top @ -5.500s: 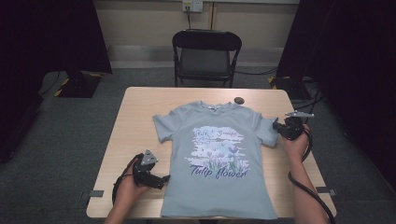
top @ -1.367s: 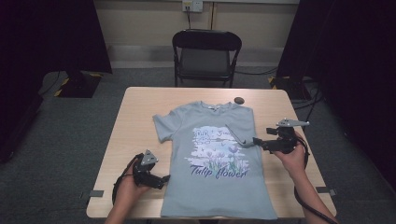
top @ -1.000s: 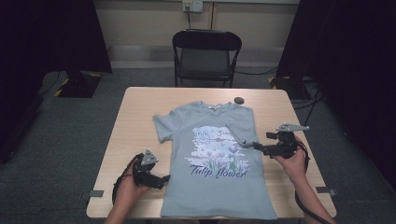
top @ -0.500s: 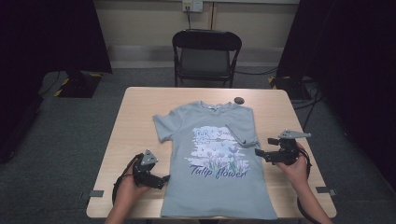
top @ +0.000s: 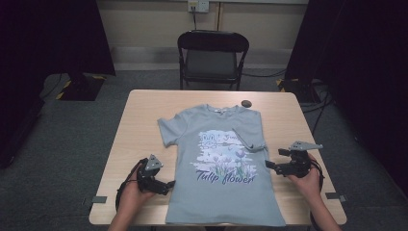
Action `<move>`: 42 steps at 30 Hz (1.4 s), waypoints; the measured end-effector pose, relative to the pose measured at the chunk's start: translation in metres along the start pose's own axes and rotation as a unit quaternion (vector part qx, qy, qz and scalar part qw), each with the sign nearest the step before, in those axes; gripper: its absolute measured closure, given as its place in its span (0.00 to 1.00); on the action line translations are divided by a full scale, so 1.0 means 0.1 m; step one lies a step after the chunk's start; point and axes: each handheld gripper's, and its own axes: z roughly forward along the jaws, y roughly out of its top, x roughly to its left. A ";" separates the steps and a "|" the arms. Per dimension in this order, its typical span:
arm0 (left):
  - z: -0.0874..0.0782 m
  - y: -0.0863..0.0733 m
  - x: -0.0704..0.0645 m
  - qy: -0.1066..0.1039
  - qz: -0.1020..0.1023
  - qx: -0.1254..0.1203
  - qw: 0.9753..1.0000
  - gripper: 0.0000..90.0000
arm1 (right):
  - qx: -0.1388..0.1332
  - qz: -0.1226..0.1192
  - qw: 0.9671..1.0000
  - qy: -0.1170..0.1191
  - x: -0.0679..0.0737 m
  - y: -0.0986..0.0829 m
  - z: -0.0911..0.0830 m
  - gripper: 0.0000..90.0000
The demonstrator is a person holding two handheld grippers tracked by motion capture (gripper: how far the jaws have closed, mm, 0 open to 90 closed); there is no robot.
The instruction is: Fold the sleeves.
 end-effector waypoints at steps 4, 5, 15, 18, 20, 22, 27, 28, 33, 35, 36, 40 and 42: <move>0.00 0.00 0.00 0.000 0.000 0.000 1.000 0.00 | 0.005 -0.005 1.000 0.000 0.02 -0.04 -0.01 0.11; 0.00 0.00 0.00 0.000 0.000 0.000 1.000 0.00 | 0.006 -0.008 1.000 -0.001 0.02 -0.05 -0.01 0.11; 0.00 0.00 0.00 0.000 0.000 0.000 1.000 0.00 | 0.018 -0.012 1.000 -0.005 0.07 -0.14 -0.01 0.11; 0.00 0.00 0.00 0.000 0.000 0.000 1.000 0.00 | 0.023 -0.018 1.000 -0.006 0.08 -0.15 0.00 0.11; 0.00 0.00 0.00 0.000 0.000 0.000 1.000 0.00 | 0.026 -0.017 1.000 -0.004 0.09 -0.16 0.01 0.11; 0.00 0.00 0.00 0.000 0.000 0.000 1.000 0.00 | 0.029 -0.018 0.999 -0.002 0.10 -0.18 0.02 0.11; 0.00 0.00 0.00 0.001 -0.001 0.000 1.000 0.00 | 0.046 -0.029 0.998 -0.006 0.13 -0.20 0.05 0.11; 0.00 0.00 0.00 0.001 -0.001 0.000 1.000 0.00 | 0.047 -0.032 0.998 -0.005 0.13 -0.20 0.05 0.11; 0.00 0.00 0.00 0.001 -0.001 0.000 1.000 0.00 | 0.067 -0.062 0.996 -0.015 0.18 -0.21 0.07 0.09; 0.00 0.00 0.00 0.002 -0.002 0.000 1.000 0.00 | 0.069 -0.066 0.995 -0.017 0.19 -0.21 0.08 0.09; 0.00 0.00 -0.01 0.003 -0.003 0.000 1.000 0.00 | 0.070 -0.066 0.995 -0.016 0.19 -0.21 0.08 0.09; 0.00 0.00 0.00 0.007 -0.008 0.000 1.000 0.00 | 0.070 -0.067 0.995 -0.015 0.18 -0.21 0.08 0.09; 0.00 0.00 0.00 0.008 -0.007 0.000 1.000 0.00 | 0.070 -0.067 0.995 -0.015 0.18 -0.21 0.08 0.09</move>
